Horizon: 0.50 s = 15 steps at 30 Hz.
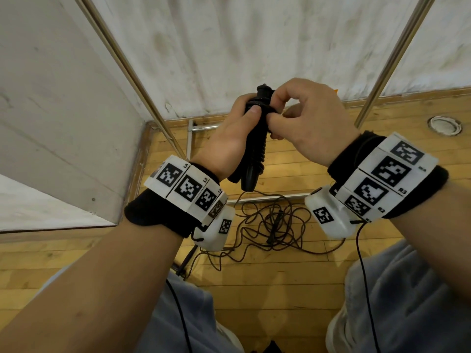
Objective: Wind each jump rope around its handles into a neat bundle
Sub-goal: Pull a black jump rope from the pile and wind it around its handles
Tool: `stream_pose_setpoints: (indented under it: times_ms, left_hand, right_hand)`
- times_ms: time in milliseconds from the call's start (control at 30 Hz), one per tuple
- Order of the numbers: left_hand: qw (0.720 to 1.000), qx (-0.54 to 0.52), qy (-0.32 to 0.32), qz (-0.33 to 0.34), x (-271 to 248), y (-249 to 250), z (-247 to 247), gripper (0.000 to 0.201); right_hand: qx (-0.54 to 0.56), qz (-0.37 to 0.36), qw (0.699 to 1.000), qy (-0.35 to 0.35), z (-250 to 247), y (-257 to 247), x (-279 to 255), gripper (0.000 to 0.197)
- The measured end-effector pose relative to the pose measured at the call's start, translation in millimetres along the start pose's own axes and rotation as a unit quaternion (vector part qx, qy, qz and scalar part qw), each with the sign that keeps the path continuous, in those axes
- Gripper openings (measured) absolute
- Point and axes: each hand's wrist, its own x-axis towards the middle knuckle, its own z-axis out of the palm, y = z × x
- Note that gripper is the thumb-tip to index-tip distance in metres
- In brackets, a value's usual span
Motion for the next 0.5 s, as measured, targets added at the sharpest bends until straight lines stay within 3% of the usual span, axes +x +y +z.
stream_pose_setpoints:
  times_ms: [167, 500]
  left_hand:
    - [0.998, 0.022, 0.040, 0.033, 5, -2, 0, 0.032]
    - [1.000, -0.018, 0.004, 0.015, 6, 2, 9, 0.036]
  right_hand:
    - [0.002, -0.015, 1.000, -0.004, -5, -2, 2, 0.014]
    - [-0.031, 0.009, 0.999, 0.005, -18, -4, 2, 0.006]
